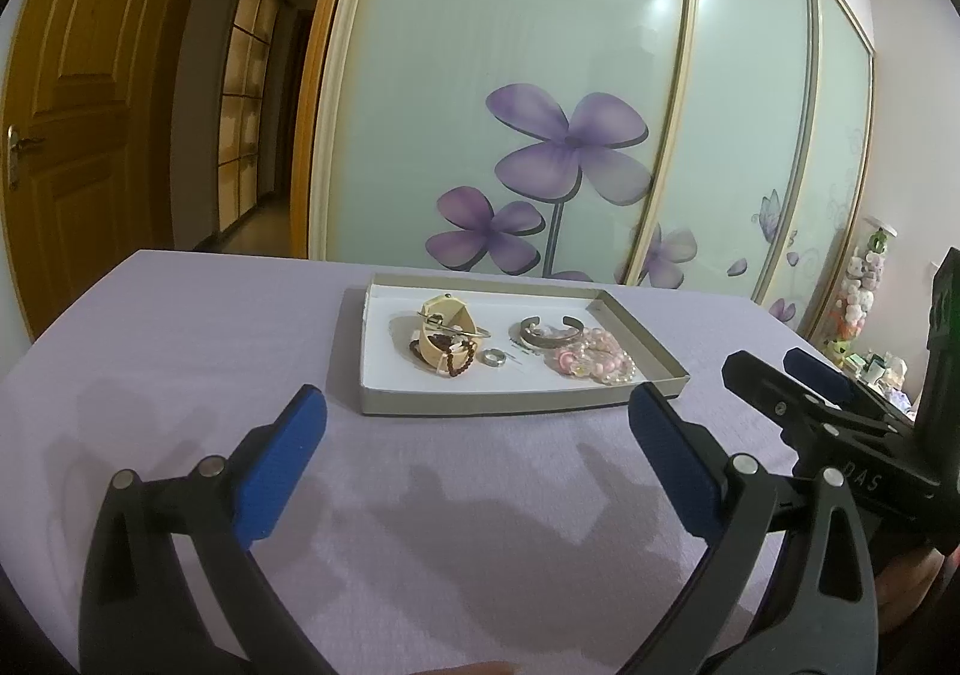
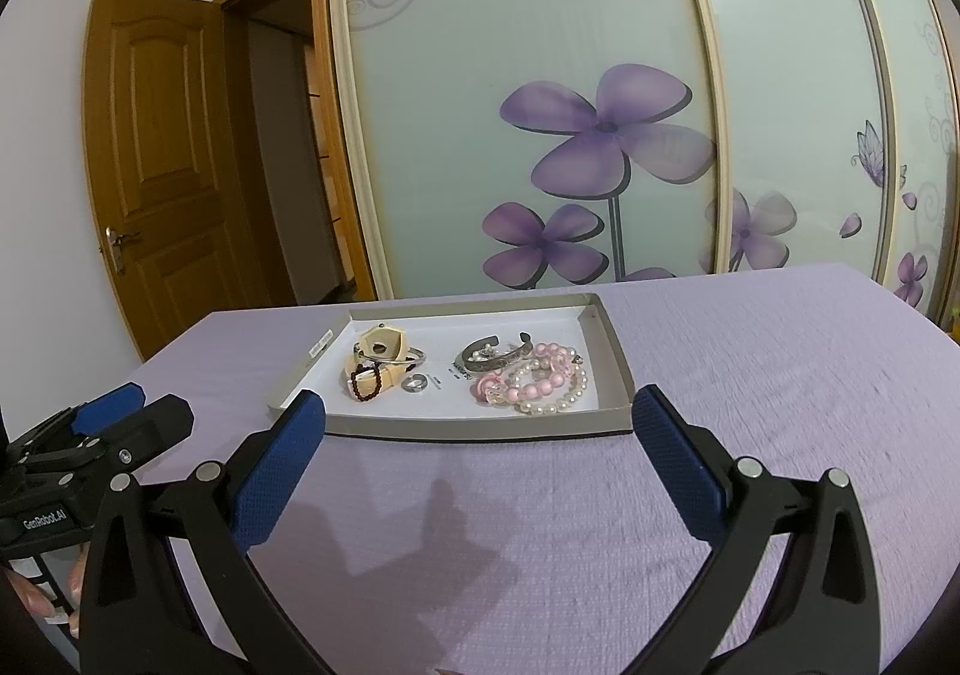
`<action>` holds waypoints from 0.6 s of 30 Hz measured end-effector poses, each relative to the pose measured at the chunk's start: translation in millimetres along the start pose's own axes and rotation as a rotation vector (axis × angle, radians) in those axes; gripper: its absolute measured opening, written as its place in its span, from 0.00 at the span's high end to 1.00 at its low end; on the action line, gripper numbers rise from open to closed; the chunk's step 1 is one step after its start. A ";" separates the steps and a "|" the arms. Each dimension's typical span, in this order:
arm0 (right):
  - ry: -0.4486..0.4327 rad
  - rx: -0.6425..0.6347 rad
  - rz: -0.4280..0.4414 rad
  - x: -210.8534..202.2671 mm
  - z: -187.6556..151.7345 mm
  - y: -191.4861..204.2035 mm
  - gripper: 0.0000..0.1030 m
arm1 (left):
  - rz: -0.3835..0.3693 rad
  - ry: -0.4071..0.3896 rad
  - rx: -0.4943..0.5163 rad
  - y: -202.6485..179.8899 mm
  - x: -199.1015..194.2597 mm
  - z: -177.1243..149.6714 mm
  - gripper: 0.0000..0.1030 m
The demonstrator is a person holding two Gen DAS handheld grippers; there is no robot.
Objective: Organize jewelry
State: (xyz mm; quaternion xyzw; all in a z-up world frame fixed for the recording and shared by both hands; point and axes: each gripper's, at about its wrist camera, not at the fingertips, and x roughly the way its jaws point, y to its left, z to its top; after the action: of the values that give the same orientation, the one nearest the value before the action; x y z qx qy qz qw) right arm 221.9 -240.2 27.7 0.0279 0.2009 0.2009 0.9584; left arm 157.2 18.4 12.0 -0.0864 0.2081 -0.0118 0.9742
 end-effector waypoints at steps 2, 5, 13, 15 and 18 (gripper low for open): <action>0.000 0.000 0.001 -0.2 0.1 0.2 0.01 | 0.001 -0.001 0.000 0.2 0.2 0.3 0.02; 0.000 0.000 0.001 -0.2 0.0 0.4 0.01 | 0.001 -0.001 0.001 0.2 0.2 0.4 0.02; 0.004 0.000 0.004 -1.4 0.2 2.2 0.01 | 0.001 0.000 0.001 0.1 0.2 0.5 0.02; 0.005 0.000 0.004 -1.6 0.3 2.3 0.01 | 0.001 0.001 0.001 0.0 0.2 0.6 0.02; 0.004 0.000 0.003 -1.6 0.3 2.0 0.01 | 0.001 0.000 0.001 0.0 0.1 0.6 0.02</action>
State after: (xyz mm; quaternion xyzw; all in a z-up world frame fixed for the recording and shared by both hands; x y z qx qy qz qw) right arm 220.0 -239.0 28.9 0.0278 0.2025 0.2026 0.9577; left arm 157.6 18.5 12.5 -0.0857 0.2080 -0.0116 0.9743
